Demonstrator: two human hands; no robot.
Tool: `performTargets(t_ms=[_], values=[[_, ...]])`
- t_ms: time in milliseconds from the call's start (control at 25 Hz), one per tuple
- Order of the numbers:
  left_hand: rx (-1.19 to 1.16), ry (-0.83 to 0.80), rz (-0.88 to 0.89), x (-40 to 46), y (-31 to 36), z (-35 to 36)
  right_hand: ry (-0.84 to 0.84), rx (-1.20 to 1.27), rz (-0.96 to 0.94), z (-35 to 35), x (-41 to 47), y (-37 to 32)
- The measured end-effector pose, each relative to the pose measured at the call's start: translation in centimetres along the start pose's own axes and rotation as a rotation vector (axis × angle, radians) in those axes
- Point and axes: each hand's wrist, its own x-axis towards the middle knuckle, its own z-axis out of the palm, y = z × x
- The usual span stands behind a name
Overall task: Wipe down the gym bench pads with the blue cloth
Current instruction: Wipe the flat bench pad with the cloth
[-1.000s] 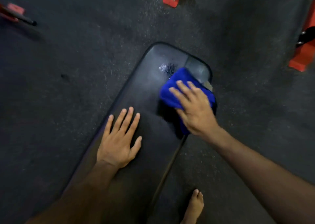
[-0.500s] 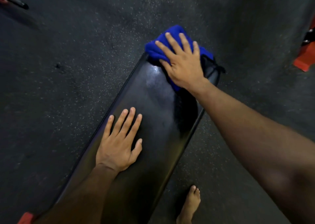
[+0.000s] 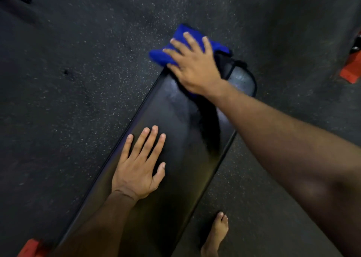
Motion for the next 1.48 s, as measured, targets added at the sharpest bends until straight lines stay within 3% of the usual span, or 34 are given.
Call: performTargets(t_ms=[120, 200, 320, 440, 520, 680, 760, 880, 960, 1080, 1160, 1320, 1480], values=[[-0.01, 0.007, -0.01, -0.1, -0.1, 0.1, 0.038, 0.042, 0.333, 0.0, -5.8, 5.6], [-0.025, 0.013, -0.01, 0.0, 0.0, 0.0, 0.002, 0.044, 0.388, -0.2, -12.9, 5.5], [-0.023, 0.005, -0.009, 0.0, -0.2, 0.3, -0.057, 0.014, 0.286, 0.3, -16.8, 0.5], [-0.014, -0.005, -0.003, -0.1, -0.3, 0.3, -0.037, 0.063, 0.075, -0.3, -9.2, -5.1], [-0.019, -0.008, -0.003, -0.1, -0.3, 0.2, -0.013, 0.146, 0.056, -2.0, -3.9, -7.9], [-0.02, -0.01, -0.004, -0.1, -0.2, 0.2, 0.032, 0.343, 0.073, -5.2, -3.0, -6.9], [-0.025, -0.003, -0.009, 0.0, -0.2, 0.2, -0.03, 0.404, 0.066, -5.8, -5.1, -5.2], [-0.026, -0.017, -0.003, -0.6, -0.2, -0.1, -0.217, 0.28, 0.073, -5.8, -9.5, -5.4], [-0.035, -0.046, -0.017, -0.1, -0.2, -0.6, -0.254, 0.134, 0.048, -4.9, -12.4, -6.4], [-0.119, -0.039, -0.037, -0.2, 0.1, -2.2, -0.172, 0.016, 0.042, -3.3, -15.0, -6.7], [-0.169, -0.042, -0.061, -5.0, -1.1, -2.7, -0.114, 0.016, 0.033, -2.0, -13.2, -6.5], [-0.046, -0.084, -0.07, -15.9, -3.8, -1.4, -0.065, 0.098, 0.066, -0.6, -7.6, -7.5], [-0.051, -0.066, -0.045, -15.4, -4.1, -0.5, 0.002, 0.163, 0.054, -0.2, -10.6, -12.8]])
